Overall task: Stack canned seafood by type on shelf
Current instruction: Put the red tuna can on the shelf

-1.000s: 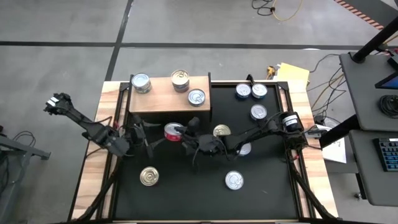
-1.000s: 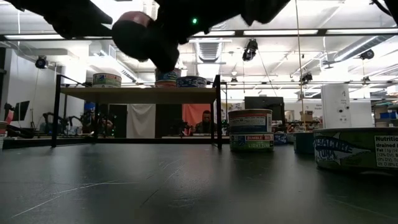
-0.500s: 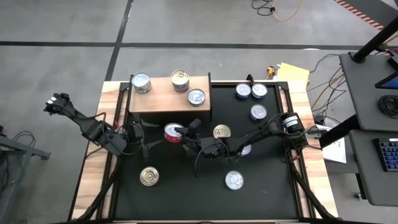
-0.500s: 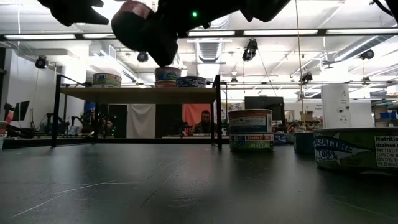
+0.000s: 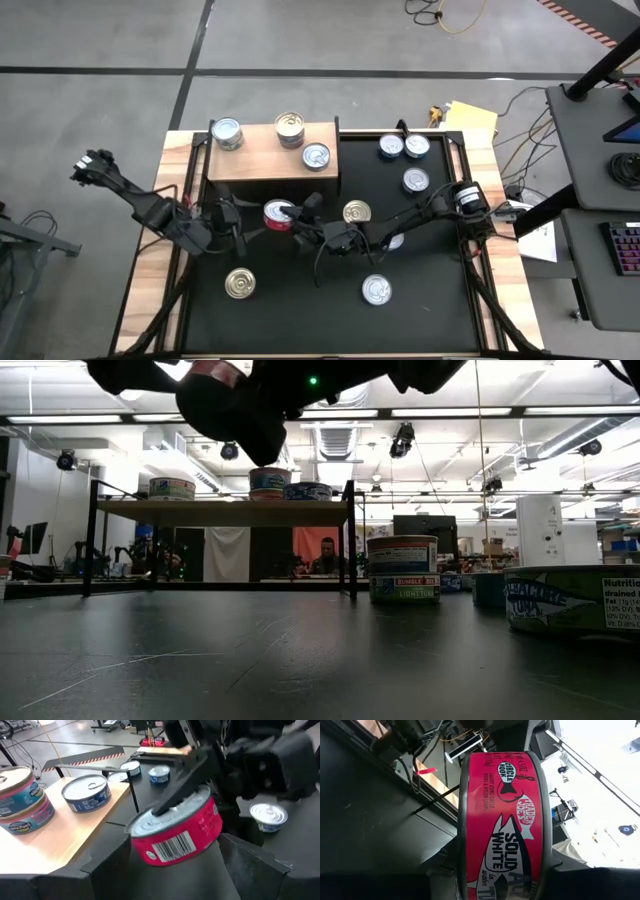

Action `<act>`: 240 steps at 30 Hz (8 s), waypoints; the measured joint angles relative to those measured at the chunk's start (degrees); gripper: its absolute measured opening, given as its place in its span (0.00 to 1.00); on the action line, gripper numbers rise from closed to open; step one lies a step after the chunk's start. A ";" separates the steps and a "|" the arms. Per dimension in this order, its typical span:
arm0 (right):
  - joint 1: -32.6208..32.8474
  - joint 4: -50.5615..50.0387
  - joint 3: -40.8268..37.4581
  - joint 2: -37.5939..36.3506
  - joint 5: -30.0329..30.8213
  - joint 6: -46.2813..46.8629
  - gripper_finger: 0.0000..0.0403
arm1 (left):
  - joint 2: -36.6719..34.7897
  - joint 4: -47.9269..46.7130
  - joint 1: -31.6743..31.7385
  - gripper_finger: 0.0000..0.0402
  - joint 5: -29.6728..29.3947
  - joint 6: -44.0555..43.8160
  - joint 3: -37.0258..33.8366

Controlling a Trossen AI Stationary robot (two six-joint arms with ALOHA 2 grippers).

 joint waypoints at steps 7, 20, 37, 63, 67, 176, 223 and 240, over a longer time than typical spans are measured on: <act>-1.27 2.24 0.02 0.00 -1.20 -3.81 0.31 | 0.50 -0.37 -2.08 0.72 0.02 -0.50 -0.94; -7.67 2.20 0.46 0.34 -7.36 -0.36 0.31 | -10.02 -12.17 -3.30 0.72 -4.23 0.58 1.66; -10.65 -1.07 8.31 2.49 -11.89 -2.32 0.31 | -22.13 -19.28 -3.30 0.72 -13.59 6.67 3.87; -15.25 -6.92 8.65 2.47 -18.87 6.09 0.32 | -25.72 -20.92 -3.30 0.72 -13.61 5.74 3.82; -15.13 -8.35 8.63 2.47 -15.92 3.14 0.31 | -25.61 -20.92 -3.30 0.72 -13.58 4.15 3.80; -17.25 -39.21 31.62 12.20 -11.75 14.76 0.60 | -26.94 -22.67 -3.26 0.72 -28.41 4.52 3.69; -19.03 -43.34 34.12 12.39 -16.26 19.82 0.64 | -21.78 6.43 -3.21 0.05 -24.42 2.89 -20.89; -19.18 -42.32 34.10 12.41 -19.19 19.06 0.62 | -13.83 13.35 2.79 0.00 -23.41 0.87 -22.58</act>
